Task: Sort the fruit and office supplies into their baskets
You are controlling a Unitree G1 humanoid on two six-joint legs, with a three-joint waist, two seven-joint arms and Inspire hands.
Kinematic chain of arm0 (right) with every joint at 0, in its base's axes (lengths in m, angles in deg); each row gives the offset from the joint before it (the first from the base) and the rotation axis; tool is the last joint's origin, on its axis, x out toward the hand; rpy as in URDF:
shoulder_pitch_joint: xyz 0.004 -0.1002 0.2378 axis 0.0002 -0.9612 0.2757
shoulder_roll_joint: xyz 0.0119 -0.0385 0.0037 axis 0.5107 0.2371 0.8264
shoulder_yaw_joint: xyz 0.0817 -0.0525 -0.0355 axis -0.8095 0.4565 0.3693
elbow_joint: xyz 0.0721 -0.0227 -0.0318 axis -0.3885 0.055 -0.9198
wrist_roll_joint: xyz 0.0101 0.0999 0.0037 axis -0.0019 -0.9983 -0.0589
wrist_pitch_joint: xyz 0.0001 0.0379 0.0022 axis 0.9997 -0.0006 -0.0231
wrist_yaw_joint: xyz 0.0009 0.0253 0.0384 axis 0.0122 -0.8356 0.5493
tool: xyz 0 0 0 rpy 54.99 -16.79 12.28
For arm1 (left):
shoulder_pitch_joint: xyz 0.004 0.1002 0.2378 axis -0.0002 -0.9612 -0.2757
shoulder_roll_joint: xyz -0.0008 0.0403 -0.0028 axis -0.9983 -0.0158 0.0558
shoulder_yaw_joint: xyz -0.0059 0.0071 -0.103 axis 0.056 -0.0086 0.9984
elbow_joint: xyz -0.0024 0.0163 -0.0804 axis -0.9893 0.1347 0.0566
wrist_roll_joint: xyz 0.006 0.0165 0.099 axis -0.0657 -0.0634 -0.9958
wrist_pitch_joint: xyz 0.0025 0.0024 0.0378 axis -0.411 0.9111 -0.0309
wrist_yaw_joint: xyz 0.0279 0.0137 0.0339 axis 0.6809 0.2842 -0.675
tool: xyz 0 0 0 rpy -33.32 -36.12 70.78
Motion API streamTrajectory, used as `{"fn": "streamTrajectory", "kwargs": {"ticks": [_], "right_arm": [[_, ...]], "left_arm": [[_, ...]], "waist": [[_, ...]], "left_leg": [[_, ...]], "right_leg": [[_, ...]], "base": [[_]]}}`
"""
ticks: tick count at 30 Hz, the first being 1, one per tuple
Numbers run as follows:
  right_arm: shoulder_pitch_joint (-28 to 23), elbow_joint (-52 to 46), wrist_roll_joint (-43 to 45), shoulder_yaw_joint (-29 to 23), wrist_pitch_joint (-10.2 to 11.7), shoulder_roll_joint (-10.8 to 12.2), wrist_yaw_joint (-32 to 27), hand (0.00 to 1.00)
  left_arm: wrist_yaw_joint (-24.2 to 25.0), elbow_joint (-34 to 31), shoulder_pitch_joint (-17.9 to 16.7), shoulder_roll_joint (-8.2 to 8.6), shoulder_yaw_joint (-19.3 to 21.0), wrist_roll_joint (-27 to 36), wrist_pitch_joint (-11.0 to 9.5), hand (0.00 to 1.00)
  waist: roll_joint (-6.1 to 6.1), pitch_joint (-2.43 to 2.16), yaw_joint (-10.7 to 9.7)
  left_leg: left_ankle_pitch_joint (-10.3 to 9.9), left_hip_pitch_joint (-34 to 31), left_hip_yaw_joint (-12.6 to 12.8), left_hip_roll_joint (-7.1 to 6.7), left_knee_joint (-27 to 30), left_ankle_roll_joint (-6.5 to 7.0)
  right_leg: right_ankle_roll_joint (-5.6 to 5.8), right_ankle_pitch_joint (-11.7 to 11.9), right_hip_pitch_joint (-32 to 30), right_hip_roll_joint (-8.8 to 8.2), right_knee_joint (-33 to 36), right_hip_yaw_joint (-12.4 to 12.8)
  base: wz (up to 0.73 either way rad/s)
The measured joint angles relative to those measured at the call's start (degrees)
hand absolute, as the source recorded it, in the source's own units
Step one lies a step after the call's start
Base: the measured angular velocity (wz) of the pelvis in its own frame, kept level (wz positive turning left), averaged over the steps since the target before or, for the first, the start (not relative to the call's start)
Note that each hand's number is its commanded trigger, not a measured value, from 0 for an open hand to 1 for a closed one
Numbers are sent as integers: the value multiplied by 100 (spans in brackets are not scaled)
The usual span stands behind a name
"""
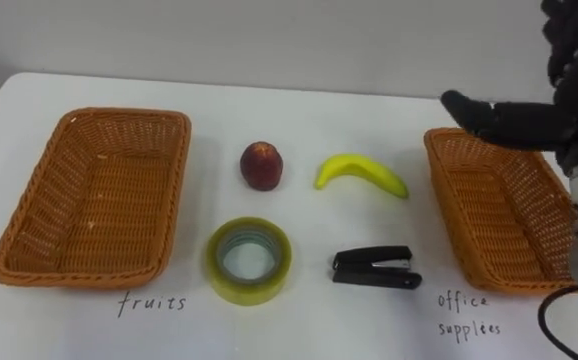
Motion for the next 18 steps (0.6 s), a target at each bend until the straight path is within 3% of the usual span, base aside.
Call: {"fn": "streamTrajectory", "kwargs": {"ticks": [3,15,18], "right_arm": [[0,0,353,126,-92,-2,404,0],[-30,4,724,164,-221,-4,1281,0],[-181,73,725,179,-221,-4,1490,0]], "left_arm": [[13,-20,3,0,0,-4,0,0],[167,-14,34,-25,-3,-5,1,0],[165,82,99,-77,-42,-4,0,0]], "waist": [[-22,-15,5],[-36,-1,27],[-49,6,130]], "left_leg": [[0,0,-12,-2,9,1],[0,-29,-65,-2,2,0],[0,-33,-68,-2,-1,0]], "right_leg": [[0,0,2,0,-1,3],[0,0,-11,1,-13,8],[0,0,-16,3,-15,6]], "base": [[0],[1],[0]]}}
